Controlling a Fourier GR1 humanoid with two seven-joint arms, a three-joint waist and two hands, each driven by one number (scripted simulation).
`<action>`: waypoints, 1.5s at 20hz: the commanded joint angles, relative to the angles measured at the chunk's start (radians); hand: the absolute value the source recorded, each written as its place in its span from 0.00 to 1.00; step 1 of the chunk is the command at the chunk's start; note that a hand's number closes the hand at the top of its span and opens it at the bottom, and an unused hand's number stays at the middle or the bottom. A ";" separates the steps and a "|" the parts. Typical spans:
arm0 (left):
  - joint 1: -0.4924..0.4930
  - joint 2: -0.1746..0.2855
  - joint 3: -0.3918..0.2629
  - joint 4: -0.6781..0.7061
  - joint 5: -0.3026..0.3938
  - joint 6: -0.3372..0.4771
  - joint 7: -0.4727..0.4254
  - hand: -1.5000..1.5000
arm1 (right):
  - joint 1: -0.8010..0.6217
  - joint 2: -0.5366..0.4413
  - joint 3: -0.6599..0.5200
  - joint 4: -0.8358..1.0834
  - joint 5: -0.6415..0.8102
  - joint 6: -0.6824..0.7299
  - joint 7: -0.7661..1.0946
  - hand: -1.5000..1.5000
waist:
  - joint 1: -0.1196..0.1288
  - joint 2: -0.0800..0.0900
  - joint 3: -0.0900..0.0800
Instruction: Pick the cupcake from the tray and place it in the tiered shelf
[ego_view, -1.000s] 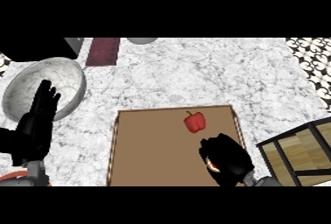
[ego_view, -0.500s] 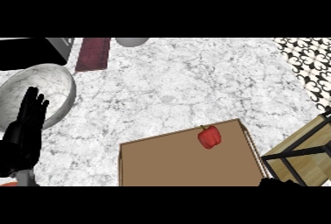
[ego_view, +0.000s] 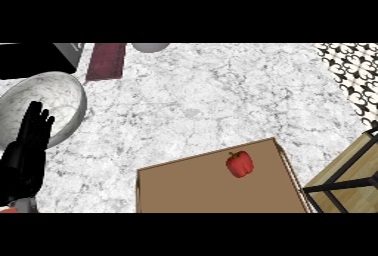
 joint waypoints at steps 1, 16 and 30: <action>0.014 0.027 0.013 -0.030 0.001 -0.014 0.015 0.50 | 0.146 0.020 -0.198 -0.156 -0.212 -0.014 -0.013 1.00 | 0.012 -0.002 0.000; -0.115 -0.033 -0.072 -0.010 -0.032 -0.013 0.062 0.50 | 0.114 -0.084 -0.931 0.015 -0.841 0.231 0.052 1.00 | 0.114 0.020 0.002; -0.079 -0.007 -0.010 0.038 -0.007 -0.095 -0.003 0.50 | -0.368 -0.055 -0.700 0.291 -0.566 0.211 0.133 1.00 | 0.125 0.021 0.003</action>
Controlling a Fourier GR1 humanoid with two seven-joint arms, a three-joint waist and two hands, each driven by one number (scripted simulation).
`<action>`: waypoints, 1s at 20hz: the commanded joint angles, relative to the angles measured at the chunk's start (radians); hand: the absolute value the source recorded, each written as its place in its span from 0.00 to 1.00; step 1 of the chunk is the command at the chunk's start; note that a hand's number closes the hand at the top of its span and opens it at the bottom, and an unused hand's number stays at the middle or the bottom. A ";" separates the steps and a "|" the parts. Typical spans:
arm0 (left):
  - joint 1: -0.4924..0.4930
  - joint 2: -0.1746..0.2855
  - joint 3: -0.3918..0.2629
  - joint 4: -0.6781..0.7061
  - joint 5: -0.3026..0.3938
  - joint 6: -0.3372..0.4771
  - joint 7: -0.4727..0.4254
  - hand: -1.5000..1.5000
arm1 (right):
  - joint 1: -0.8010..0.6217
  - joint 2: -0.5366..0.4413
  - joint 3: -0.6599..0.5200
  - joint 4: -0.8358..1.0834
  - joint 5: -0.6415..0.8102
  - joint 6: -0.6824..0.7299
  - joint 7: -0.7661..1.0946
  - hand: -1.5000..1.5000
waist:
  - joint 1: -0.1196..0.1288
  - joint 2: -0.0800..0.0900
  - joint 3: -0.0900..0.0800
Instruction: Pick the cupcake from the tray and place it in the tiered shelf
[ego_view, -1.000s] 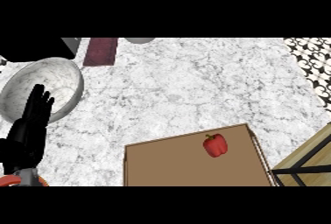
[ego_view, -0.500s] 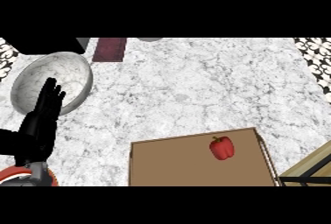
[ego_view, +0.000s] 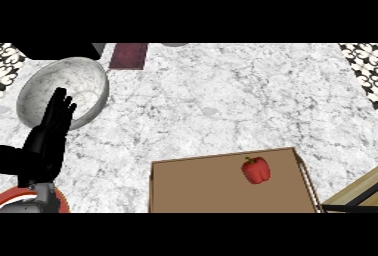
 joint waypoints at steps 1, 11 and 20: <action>-0.033 -0.028 0.003 0.063 -0.021 0.017 -0.022 0.50 | -0.163 -0.006 0.063 0.132 0.102 -0.008 -0.031 1.00 | -0.003 0.000 0.000; -0.030 -0.038 -0.006 -0.001 -0.044 0.013 0.033 0.50 | -0.408 0.071 0.176 0.241 0.208 -0.048 0.068 1.00 | -0.001 -0.001 0.000; 0.006 -0.051 0.009 0.013 -0.045 -0.014 -0.020 0.50 | -0.501 0.091 0.229 0.382 0.234 0.036 0.056 0.00 | -0.003 -0.001 0.000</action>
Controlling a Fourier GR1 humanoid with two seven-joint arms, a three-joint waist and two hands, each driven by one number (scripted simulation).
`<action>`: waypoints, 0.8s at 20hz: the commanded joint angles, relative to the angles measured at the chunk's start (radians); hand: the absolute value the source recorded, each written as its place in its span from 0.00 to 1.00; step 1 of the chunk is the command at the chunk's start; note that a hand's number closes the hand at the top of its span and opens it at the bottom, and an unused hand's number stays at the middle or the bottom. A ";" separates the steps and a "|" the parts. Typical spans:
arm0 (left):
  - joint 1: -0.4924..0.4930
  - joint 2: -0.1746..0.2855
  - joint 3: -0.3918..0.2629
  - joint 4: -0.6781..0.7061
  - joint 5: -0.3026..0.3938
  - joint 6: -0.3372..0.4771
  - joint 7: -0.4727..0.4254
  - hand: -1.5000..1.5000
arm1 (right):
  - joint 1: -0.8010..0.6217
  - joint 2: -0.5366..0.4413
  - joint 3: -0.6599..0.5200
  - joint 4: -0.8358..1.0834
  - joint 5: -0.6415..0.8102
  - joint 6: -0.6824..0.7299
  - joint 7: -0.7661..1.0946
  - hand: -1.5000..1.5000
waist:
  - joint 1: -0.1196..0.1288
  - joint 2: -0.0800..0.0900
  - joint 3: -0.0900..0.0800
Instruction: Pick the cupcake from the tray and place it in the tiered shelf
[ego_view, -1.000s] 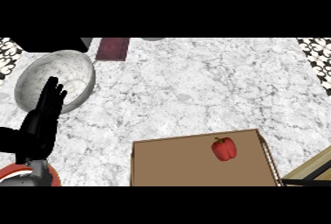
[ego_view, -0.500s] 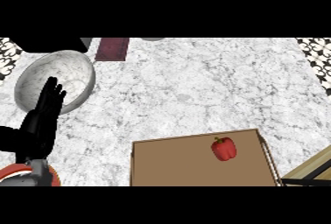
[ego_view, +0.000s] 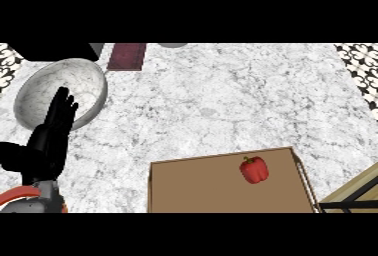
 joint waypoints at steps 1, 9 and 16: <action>-0.039 0.036 0.043 0.025 0.023 -0.035 0.006 0.50 | -0.042 0.008 0.020 0.104 -0.001 0.049 -0.051 0.00 | 0.004 0.007 0.008; 0.038 -0.023 0.005 -0.027 -0.008 -0.009 -0.020 0.50 | -0.124 0.011 -0.088 0.049 -0.189 0.112 0.021 0.00 | 0.001 0.006 0.007; -0.004 -0.025 0.018 0.011 -0.026 0.006 -0.011 0.50 | -0.133 -0.105 -0.286 0.134 -0.318 0.121 0.156 0.00 | -0.002 0.006 0.007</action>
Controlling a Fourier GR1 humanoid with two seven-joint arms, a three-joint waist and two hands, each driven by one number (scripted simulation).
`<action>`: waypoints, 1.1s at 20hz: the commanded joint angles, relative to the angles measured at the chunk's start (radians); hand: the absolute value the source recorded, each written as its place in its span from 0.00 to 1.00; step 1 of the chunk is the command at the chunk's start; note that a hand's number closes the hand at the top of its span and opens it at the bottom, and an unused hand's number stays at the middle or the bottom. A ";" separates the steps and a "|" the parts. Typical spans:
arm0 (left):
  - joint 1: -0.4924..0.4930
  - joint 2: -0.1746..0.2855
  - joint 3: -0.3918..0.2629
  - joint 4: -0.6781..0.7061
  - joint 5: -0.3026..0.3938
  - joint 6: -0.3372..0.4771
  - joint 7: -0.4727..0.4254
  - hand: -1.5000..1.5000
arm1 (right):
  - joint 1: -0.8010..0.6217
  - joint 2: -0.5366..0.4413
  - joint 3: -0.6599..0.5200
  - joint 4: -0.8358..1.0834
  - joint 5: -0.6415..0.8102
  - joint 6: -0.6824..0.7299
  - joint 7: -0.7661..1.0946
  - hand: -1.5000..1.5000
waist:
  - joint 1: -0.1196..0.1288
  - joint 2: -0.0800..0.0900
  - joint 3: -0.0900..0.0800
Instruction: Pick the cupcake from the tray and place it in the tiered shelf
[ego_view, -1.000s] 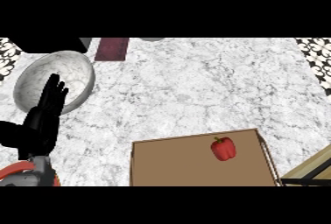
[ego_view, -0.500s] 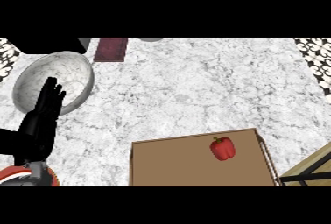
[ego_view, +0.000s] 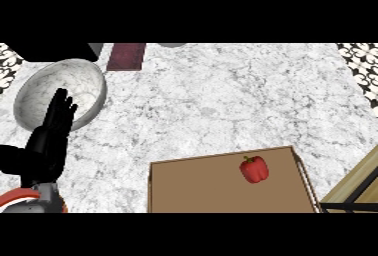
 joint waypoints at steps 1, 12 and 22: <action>-0.022 -0.005 -0.014 -0.026 -0.015 0.012 0.064 0.50 | 0.038 -0.051 -0.132 0.019 -0.102 0.029 0.096 0.00 | -0.006 -0.002 -0.002; -0.004 0.034 0.038 -0.014 0.032 -0.049 0.019 0.50 | 0.138 -0.390 -0.357 0.687 -0.126 0.373 -0.173 0.00 | -0.001 0.000 0.001; 0.005 0.022 0.047 -0.009 0.019 -0.036 0.006 0.50 | 0.166 -0.611 -0.362 1.093 -0.058 0.564 -0.421 0.00 | 0.004 -0.001 0.003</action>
